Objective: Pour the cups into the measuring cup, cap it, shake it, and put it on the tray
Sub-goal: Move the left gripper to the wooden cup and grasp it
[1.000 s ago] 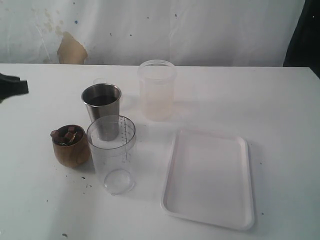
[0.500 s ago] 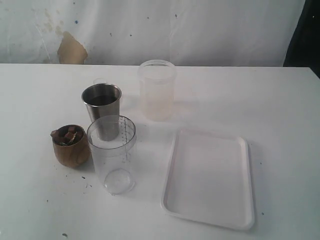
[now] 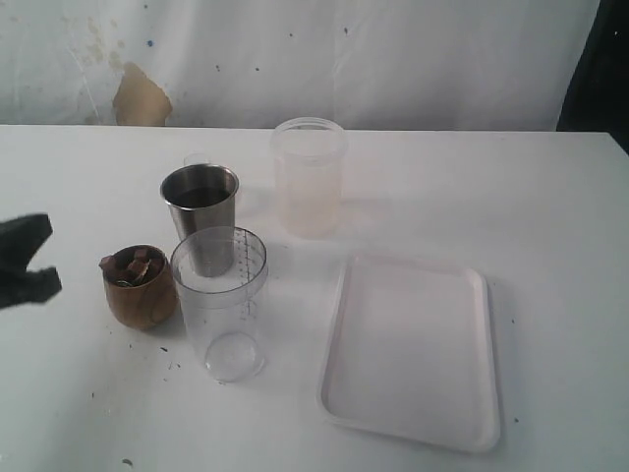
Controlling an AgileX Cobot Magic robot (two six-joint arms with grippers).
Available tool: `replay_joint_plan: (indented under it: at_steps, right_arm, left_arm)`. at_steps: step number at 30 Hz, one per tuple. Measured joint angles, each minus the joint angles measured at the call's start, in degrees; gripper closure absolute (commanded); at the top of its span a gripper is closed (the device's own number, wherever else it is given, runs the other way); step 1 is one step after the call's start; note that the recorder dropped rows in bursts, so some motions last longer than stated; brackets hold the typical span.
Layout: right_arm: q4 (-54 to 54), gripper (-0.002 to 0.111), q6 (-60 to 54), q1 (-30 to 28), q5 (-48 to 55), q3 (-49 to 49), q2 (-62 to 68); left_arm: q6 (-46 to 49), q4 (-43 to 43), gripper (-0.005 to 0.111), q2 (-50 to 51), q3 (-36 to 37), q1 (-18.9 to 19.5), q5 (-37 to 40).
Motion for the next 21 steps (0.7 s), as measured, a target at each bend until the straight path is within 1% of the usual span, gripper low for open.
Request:
replay_joint_plan:
  at_steps: [1, 2, 3, 4, 5, 6, 7, 9, 12, 14, 21]
  right_arm:
    - [0.0, 0.108, 0.0, 0.0, 0.0, 0.0, 0.0]
    - [0.0, 0.108, 0.0, 0.0, 0.0, 0.0, 0.0]
    - [0.0, 0.108, 0.0, 0.0, 0.0, 0.0, 0.0]
    - [0.0, 0.108, 0.0, 0.0, 0.0, 0.0, 0.0]
    - [0.0, 0.108, 0.0, 0.0, 0.0, 0.0, 0.0]
    - [0.0, 0.108, 0.0, 0.0, 0.0, 0.0, 0.0]
    - [0.0, 0.108, 0.0, 0.0, 0.0, 0.0, 0.0]
    - [0.0, 0.108, 0.0, 0.0, 0.0, 0.0, 0.0]
    - [0.0, 0.108, 0.0, 0.0, 0.0, 0.0, 0.0]
    - [0.0, 0.108, 0.0, 0.0, 0.0, 0.0, 0.0]
    - [0.0, 0.108, 0.0, 0.0, 0.0, 0.0, 0.0]
  left_arm:
    - [1.8, 0.0, 0.106, 2.1, 2.1, 0.0, -1.1]
    - [2.2, 0.3, 0.099, 3.4, 2.5, 0.0, -1.7]
    - [2.6, 3.0, 0.093, 6.2, 2.5, 0.0, -2.7]
    - [2.7, 4.7, 0.075, 7.3, 2.2, 0.0, -3.0]
    - [2.8, 7.7, 0.066, 10.1, 1.9, 0.0, -3.9]
    - [2.8, 8.4, 0.04, 11.2, 1.8, 0.0, -4.2]
    - [2.9, 9.2, 0.02, 13.9, 1.7, 0.0, -4.8]
    - [3.8, 9.2, 0.007, 17.6, 1.4, 0.0, -6.7]
    - [6.2, 10.0, 0.006, 22.3, -1.9, 0.0, -9.4]
    - [6.9, 11.5, 0.006, 25.1, -4.5, 0.0, -9.6]
    - [7.3, 13.2, 0.006, 31.2, -8.9, 0.0, -11.4]
